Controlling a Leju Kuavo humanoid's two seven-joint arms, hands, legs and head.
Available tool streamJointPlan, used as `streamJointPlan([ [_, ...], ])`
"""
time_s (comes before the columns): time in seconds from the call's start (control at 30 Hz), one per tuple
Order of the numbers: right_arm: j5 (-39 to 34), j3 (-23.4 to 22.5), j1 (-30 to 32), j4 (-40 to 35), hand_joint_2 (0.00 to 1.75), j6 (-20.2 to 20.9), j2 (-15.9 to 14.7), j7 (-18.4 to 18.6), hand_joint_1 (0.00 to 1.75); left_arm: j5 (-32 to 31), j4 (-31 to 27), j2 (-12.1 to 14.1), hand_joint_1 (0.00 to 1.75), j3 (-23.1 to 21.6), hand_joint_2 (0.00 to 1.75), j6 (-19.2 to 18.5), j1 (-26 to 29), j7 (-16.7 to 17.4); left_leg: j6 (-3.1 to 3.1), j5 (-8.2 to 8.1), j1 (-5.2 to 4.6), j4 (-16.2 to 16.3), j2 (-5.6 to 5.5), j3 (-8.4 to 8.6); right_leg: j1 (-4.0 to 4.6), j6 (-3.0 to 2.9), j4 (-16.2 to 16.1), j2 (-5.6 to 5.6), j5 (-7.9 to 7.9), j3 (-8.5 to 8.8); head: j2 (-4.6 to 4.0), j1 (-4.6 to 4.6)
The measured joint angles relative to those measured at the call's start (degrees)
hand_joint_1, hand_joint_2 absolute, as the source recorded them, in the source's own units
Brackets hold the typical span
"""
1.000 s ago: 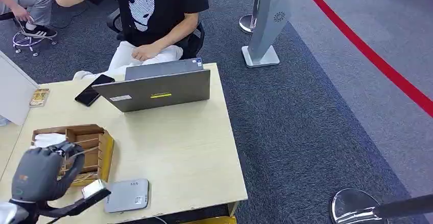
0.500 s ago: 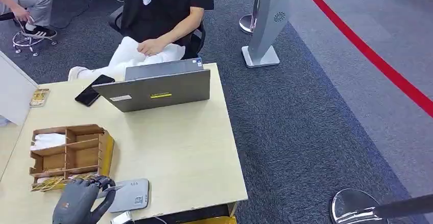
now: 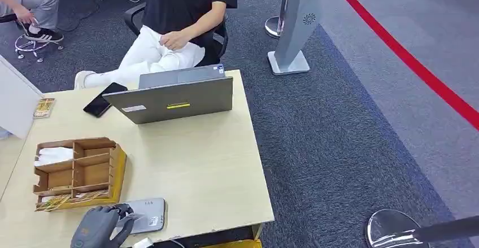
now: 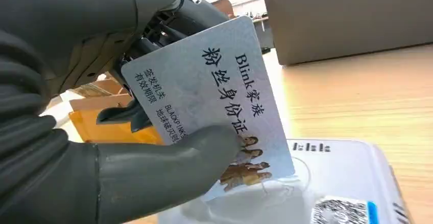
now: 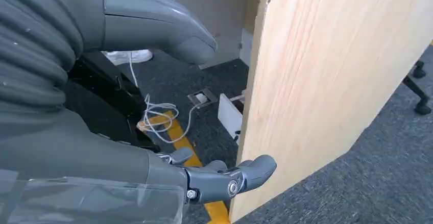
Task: Pass the card to the sensor for recognition and then transmit it.
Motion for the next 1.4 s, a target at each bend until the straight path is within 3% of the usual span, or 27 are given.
streamJointPlan([
  [0.37,0.5,0.0,0.0,0.1,1.75,-0.1,0.0,-0.7,0.0,-2.4,-0.2,0.8,1.75,0.0,1.75,0.0,-1.9,-0.8,0.0,0.0,0.0,0.0,0.01,0.01,0.0,0.0,0.0,0.01,0.0,0.0,-0.02,0.02],
  [0.7,2.0,0.0,0.1,0.1,1.75,-1.4,0.0,-1.9,0.0,-5.4,-6.6,1.1,1.75,0.7,1.75,0.5,-5.2,-3.7,0.02,0.03,0.01,0.0,-0.11,0.0,0.01,0.0,0.0,-0.13,0.0,-0.01,0.0,0.04],
  [0.8,2.5,0.2,0.1,0.0,1.75,-2.1,0.0,-2.3,0.0,-5.1,-9.9,1.1,1.75,2.3,1.75,-2.5,-9.1,-4.1,0.02,0.07,0.01,0.0,-0.19,0.02,0.01,-0.01,0.0,-0.19,0.01,0.05,0.0,0.02],
  [1.0,3.3,0.3,0.0,0.1,1.75,-1.6,0.0,-1.9,0.0,2.8,-12.2,0.8,1.75,7.5,1.75,-8.7,-15.6,-3.8,-0.05,0.13,0.02,0.0,-0.17,0.05,0.02,-0.03,0.0,-0.17,0.03,0.06,0.0,0.02],
  [1.2,5.0,0.3,-0.1,0.8,1.75,-0.6,0.0,-1.9,0.0,2.0,-7.1,1.3,1.75,13.2,1.75,-10.1,-22.1,-2.4,-0.06,0.14,0.04,0.0,-0.16,0.06,0.03,-0.04,0.1,-0.13,0.03,0.06,0.0,0.02],
  [1.4,4.5,0.3,-0.1,1.0,1.75,-0.4,0.0,-1.9,0.0,1.4,-3.5,1.3,1.75,17.4,1.75,-10.1,-23.3,-2.3,-0.07,0.13,0.03,0.0,-0.16,0.05,0.03,-0.03,0.1,-0.13,0.01,0.05,0.0,0.02],
])
